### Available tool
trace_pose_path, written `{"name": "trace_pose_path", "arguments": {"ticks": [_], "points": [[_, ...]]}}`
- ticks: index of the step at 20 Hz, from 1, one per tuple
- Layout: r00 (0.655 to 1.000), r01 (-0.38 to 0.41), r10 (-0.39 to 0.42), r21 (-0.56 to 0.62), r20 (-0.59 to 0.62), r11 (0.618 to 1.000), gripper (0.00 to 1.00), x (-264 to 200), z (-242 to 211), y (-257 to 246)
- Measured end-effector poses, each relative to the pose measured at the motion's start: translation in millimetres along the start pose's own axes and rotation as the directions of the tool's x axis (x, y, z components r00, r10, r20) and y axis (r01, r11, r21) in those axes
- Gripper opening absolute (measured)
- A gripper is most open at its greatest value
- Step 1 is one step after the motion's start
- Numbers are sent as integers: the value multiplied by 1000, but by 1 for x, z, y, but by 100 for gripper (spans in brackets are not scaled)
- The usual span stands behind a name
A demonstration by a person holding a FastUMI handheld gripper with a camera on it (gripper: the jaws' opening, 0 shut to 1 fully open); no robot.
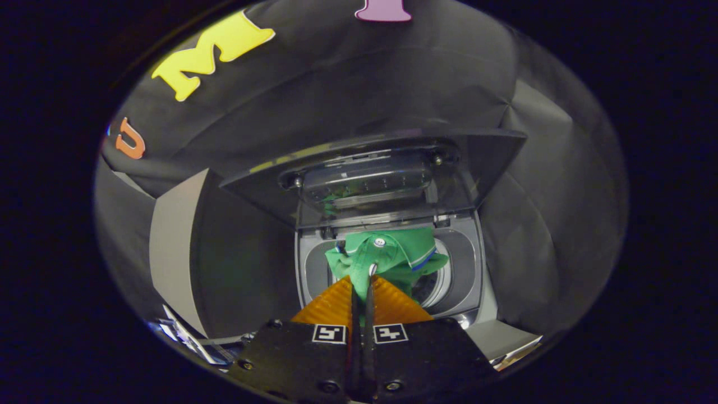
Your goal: Put the clothes into the washing machine and then close the washing machine lid.
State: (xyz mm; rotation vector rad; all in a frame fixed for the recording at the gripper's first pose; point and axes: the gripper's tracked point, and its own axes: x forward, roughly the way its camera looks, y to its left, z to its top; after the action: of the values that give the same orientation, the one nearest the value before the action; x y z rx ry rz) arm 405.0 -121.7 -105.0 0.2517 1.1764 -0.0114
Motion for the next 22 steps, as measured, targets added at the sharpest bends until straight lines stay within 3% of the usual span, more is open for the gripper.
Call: {"name": "trace_pose_path", "arguments": {"ticks": [11,16,21,22], "points": [[999,18,-18,8,47,1000,8,34,4,-11],[987,15,4,-123,160,992,28,2,34,3],[929,-127,200,-241,312,962,38,-52,89,53],[918,-113,202,-262,342,958,49,-58,100,58]]}}
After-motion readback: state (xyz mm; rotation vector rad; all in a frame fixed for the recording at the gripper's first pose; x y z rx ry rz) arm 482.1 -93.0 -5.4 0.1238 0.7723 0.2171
